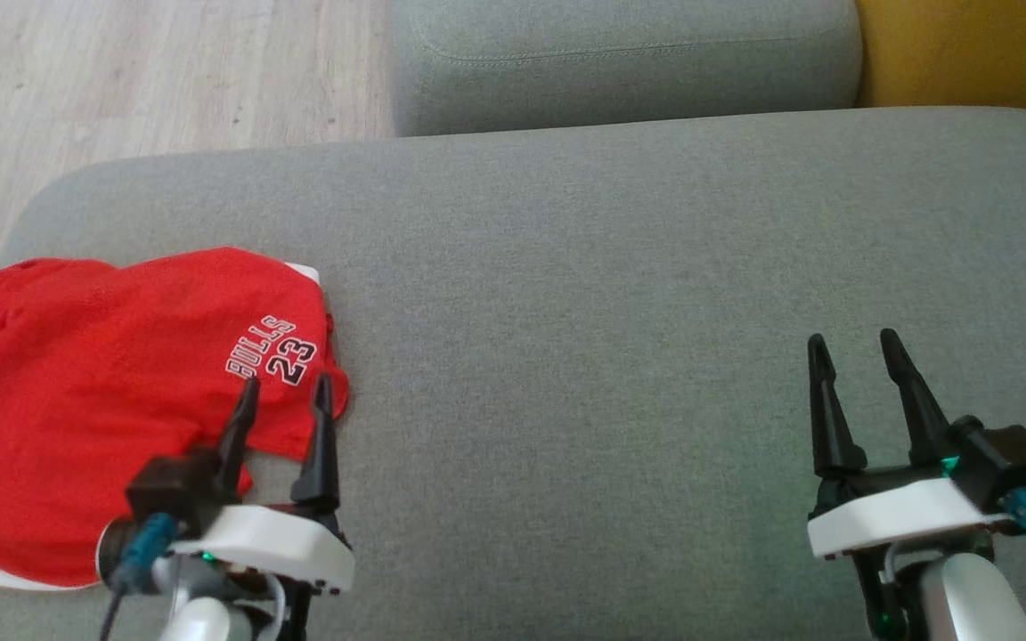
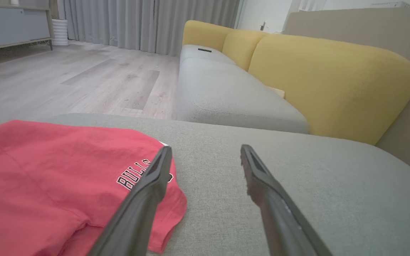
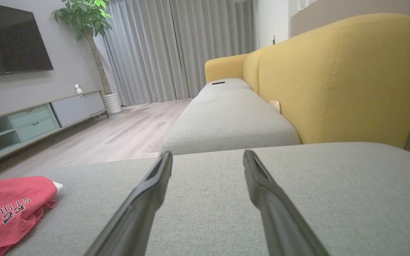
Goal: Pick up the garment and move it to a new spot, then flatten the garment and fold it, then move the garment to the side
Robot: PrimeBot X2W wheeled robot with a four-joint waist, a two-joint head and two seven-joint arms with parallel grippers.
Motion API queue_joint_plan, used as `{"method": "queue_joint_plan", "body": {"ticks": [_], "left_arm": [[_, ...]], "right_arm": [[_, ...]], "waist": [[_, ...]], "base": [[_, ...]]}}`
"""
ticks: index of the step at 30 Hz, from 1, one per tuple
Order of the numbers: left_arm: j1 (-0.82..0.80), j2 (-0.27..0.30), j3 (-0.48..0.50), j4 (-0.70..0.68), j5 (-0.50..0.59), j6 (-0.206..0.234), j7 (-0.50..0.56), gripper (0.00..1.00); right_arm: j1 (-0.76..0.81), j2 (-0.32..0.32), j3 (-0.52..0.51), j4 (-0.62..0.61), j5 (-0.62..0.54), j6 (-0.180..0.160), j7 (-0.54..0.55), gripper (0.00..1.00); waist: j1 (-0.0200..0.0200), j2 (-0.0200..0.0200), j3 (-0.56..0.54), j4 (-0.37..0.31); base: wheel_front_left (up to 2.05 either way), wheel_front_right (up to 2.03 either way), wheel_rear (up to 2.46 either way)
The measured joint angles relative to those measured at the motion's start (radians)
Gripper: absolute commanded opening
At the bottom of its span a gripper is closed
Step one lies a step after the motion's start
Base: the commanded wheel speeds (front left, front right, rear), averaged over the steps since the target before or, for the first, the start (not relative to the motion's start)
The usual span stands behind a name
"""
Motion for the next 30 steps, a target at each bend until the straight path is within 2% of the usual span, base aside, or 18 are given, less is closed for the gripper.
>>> {"method": "queue_joint_plan", "body": {"ticks": [10, 15, 19, 26, 27, 30], "left_arm": [[-0.002, 0.043, -0.094, 0.002, 0.115, 0.066, -0.026, 1.0], [-0.001, 0.043, -0.102, -0.012, 0.118, 0.073, -0.044, 1.0], [0.001, 0.004, -0.046, -0.048, 0.112, 0.023, -0.061, 1.0], [0.05, -0.077, 0.083, -0.021, 0.095, -0.123, -0.079, 1.0], [0.05, -0.077, 0.083, -0.021, 0.095, -0.123, -0.079, 1.0], [0.065, -0.097, 0.132, -0.002, 0.096, -0.176, -0.088, 1.0]], "right_arm": [[0.0, 0.0, 0.015, -0.007, -0.147, 0.0, -0.03, 1.0], [0.0, 0.0, 0.025, -0.011, -0.176, 0.0, -0.045, 1.0], [0.001, -0.001, 0.025, -0.012, -0.145, 0.0, -0.057, 1.0], [0.005, -0.001, 0.01, 0.021, -0.041, 0.0, -0.08, 1.0], [0.005, -0.001, 0.01, 0.021, -0.041, 0.0, -0.08, 1.0], [0.007, -0.001, 0.011, 0.04, -0.017, 0.0, -0.089, 1.0]], "waist": [[0.0, 0.0, -0.001, 0.002], [0.0, 0.0, -0.001, 0.005], [0.0, 0.0, 0.0, 0.006], [0.0, 0.0, -0.005, 0.011], [0.0, 0.0, -0.005, 0.011], [0.0, 0.0, -0.008, 0.012]], "base": [[0.0, 0.0, 0.0], [0.0, 0.0, 0.0], [0.0, 0.0, 0.0], [0.0, 0.0, 0.0], [0.0, 0.0, 0.0], [0.0, 0.0, 0.0]]}}
